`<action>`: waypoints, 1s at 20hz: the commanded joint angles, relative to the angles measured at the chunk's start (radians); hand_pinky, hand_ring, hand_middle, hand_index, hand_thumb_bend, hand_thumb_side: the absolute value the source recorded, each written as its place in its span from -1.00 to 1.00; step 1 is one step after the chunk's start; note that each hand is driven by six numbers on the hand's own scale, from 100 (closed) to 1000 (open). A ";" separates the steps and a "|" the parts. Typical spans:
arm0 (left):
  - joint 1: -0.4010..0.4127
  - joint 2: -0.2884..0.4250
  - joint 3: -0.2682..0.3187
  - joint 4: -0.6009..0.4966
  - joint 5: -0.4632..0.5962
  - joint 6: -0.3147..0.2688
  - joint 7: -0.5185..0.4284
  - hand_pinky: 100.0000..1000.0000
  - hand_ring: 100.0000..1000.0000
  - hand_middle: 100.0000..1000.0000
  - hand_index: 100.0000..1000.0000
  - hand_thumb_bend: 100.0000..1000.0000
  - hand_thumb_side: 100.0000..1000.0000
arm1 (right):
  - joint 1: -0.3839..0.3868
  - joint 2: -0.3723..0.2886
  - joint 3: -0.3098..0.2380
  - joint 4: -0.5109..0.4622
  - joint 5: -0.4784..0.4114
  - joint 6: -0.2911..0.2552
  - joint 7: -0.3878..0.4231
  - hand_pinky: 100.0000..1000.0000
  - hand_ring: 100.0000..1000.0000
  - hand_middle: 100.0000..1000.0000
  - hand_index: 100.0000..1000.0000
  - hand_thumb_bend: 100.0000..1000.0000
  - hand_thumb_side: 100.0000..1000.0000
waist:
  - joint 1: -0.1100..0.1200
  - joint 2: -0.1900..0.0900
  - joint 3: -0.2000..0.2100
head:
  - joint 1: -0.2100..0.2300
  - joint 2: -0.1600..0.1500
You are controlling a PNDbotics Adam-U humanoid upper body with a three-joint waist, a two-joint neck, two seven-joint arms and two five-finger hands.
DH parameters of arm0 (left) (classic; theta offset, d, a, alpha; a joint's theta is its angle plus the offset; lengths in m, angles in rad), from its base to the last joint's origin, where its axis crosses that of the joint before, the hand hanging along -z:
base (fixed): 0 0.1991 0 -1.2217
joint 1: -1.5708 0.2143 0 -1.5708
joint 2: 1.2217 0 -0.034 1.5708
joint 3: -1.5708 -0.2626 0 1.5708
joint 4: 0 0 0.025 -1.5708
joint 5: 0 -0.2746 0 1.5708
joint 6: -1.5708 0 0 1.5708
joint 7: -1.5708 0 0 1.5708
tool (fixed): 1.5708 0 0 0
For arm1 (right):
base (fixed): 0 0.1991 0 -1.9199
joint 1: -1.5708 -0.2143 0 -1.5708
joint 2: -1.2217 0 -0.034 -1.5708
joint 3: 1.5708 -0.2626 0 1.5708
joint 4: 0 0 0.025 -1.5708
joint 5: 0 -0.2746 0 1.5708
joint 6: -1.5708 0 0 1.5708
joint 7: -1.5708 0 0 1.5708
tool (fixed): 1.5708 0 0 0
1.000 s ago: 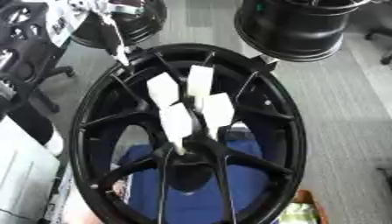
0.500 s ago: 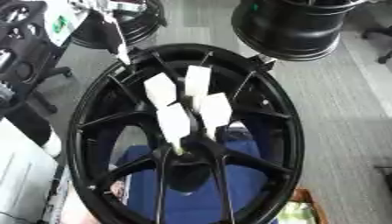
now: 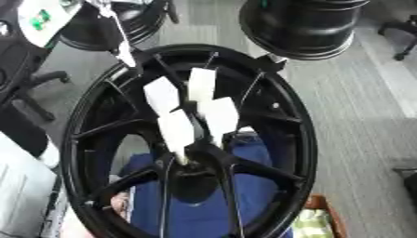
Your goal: Pull the pin out of the wheel hub.
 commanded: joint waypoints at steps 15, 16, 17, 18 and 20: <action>0.029 0.048 -0.104 -0.005 0.052 -0.285 -0.270 0.63 0.67 0.58 0.74 0.42 -0.66 | -0.004 -0.017 0.000 -0.006 0.017 0.017 -0.001 0.76 0.74 0.62 0.73 -1.00 -0.96 | 0.007 -0.007 -0.004 | -0.001 -0.006; 0.031 0.051 -0.108 -0.010 0.056 -0.285 -0.270 0.63 0.66 0.58 0.74 0.42 -0.65 | -0.003 -0.017 0.001 -0.006 0.018 0.018 -0.001 0.76 0.74 0.62 0.73 -1.00 -0.97 | 0.008 -0.007 -0.003 | -0.001 -0.007; 0.034 0.054 -0.113 -0.016 0.061 -0.283 -0.270 0.62 0.66 0.56 0.74 0.42 -0.65 | -0.003 -0.016 0.001 -0.006 0.018 0.018 -0.002 0.76 0.74 0.62 0.73 -1.00 -0.97 | 0.008 -0.007 -0.003 | -0.001 -0.007; 0.036 0.056 -0.117 -0.021 0.066 -0.282 -0.270 0.61 0.65 0.55 0.74 0.42 -0.65 | -0.002 -0.016 0.002 -0.006 0.018 0.018 -0.002 0.76 0.74 0.62 0.73 -1.00 -0.97 | 0.008 -0.007 -0.002 | 0.000 -0.007; 0.039 0.059 -0.124 -0.030 0.081 -0.278 -0.270 0.60 0.64 0.54 0.73 0.40 -0.64 | -0.001 -0.016 0.002 -0.006 0.019 0.019 -0.004 0.76 0.74 0.62 0.73 -1.00 -0.96 | 0.007 -0.007 -0.002 | 0.001 -0.008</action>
